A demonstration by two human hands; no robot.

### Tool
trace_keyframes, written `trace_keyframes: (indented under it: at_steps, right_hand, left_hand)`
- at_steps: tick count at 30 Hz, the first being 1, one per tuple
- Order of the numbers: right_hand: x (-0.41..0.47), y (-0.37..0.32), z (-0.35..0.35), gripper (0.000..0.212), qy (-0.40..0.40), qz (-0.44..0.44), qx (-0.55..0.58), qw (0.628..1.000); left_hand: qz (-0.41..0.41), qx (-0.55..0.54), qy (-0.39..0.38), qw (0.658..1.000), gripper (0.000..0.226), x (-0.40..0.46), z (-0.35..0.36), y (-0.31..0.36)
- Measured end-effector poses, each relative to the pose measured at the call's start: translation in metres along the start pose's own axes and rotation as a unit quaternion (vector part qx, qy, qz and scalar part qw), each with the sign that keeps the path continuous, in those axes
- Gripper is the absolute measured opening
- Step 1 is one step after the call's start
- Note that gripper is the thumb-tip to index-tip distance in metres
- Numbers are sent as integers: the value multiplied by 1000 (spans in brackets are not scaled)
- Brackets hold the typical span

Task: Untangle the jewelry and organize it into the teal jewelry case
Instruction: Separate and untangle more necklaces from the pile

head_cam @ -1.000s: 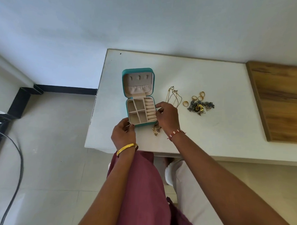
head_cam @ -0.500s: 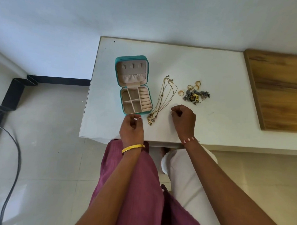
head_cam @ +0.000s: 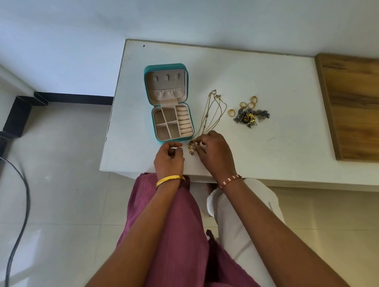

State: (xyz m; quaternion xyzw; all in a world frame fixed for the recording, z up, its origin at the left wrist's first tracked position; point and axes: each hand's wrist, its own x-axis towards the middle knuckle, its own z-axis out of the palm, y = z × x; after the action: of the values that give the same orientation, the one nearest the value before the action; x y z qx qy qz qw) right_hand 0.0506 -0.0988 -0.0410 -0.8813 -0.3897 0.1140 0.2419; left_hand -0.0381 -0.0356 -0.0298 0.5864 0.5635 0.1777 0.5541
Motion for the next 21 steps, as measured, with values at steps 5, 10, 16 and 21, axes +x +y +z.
trace_keyframes:
  at_steps: [5, 10, 16, 21]
  right_hand:
    - [-12, 8, 2, 22, -19, -21, -57, 998]
    - [-14, 16, 1, 17, -24, -12, -52, 998]
    - [-12, 20, -5, 12, -13, 21, 20, 1000]
    - [-14, 18, -16, 8, 28, 60, 149, 987]
  left_hand:
    - [5, 2, -6, 1000, 10, -1, 0, -1]
    - [6, 0, -9, 1000, 10, 0, 1, -2]
    - [1, -2, -10, 1000, 13, 2, 2, -3]
    - [1, 9, -22, 1000, 10, 2, 2, -2]
